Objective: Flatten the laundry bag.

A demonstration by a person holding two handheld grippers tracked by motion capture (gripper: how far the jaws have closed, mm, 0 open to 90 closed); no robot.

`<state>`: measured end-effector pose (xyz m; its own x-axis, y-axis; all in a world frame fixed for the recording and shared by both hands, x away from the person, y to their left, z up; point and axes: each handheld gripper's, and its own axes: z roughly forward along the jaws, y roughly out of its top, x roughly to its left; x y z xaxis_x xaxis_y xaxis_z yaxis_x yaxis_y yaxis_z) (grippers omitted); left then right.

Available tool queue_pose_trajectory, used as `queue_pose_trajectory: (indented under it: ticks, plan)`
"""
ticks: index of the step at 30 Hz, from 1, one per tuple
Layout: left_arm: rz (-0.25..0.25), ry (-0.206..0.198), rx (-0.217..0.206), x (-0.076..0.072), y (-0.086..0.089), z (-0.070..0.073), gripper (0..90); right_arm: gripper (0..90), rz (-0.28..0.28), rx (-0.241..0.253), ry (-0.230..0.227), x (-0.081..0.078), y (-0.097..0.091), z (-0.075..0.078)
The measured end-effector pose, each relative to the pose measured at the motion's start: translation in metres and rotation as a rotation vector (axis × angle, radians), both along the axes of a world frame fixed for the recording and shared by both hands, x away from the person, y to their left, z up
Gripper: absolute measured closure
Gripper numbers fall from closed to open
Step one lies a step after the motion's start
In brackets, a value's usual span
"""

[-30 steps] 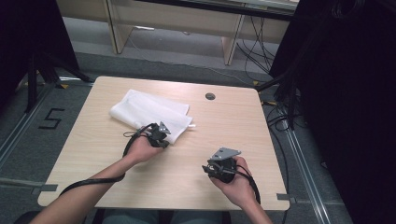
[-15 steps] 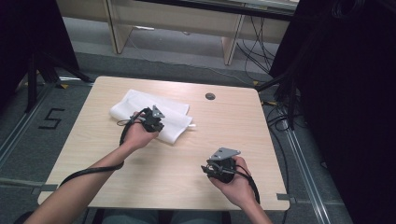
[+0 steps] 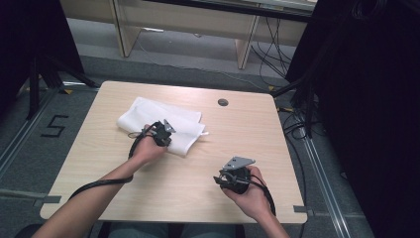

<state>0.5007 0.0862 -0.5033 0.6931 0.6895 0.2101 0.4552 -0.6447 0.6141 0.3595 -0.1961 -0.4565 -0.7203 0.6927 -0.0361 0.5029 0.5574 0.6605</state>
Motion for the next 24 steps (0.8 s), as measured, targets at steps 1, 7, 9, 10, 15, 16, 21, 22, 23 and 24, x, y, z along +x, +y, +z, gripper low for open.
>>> queue_pose_trajectory:
  ticks: [1,7,9,10,15,16,21,22,23,24]
  plan:
    - [-0.014,-0.01,0.02,-0.003,-0.002,0.0,89.5,66.4,0.003,-0.001,-0.009,0.0,0.0,-0.001]
    - [-0.072,0.029,-0.014,-0.025,-0.012,0.002,89.2,66.2,-0.004,0.008,-0.026,-0.001,0.005,-0.003]
    - [-0.07,0.071,-0.051,-0.027,-0.011,0.006,84.2,66.2,-0.004,0.003,-0.029,-0.001,0.004,-0.003]
    - [-0.071,0.08,-0.072,-0.028,-0.009,0.011,81.8,66.2,-0.004,0.004,-0.029,-0.001,0.004,-0.003]
    - [0.004,0.01,-0.134,-0.018,0.024,0.039,76.9,65.9,-0.01,0.021,-0.057,0.001,0.001,-0.005]
    - [0.037,-0.012,-0.108,-0.012,0.036,0.044,74.3,65.9,0.004,-0.001,-0.012,0.001,-0.001,-0.002]
    - [0.193,-0.072,-0.083,0.011,0.086,0.05,63.2,65.5,-0.007,0.008,-0.023,0.001,0.002,-0.003]
    - [0.217,-0.074,-0.064,0.014,0.094,0.049,60.3,65.3,-0.004,0.003,0.001,0.0,0.003,-0.001]
    - [0.237,-0.067,-0.062,0.017,0.101,0.047,57.4,65.1,-0.006,0.006,-0.007,0.0,0.003,-0.002]
    - [0.245,-0.068,-0.043,0.02,0.107,0.045,55.2,65.1,-0.002,0.008,-0.009,0.001,0.003,-0.002]
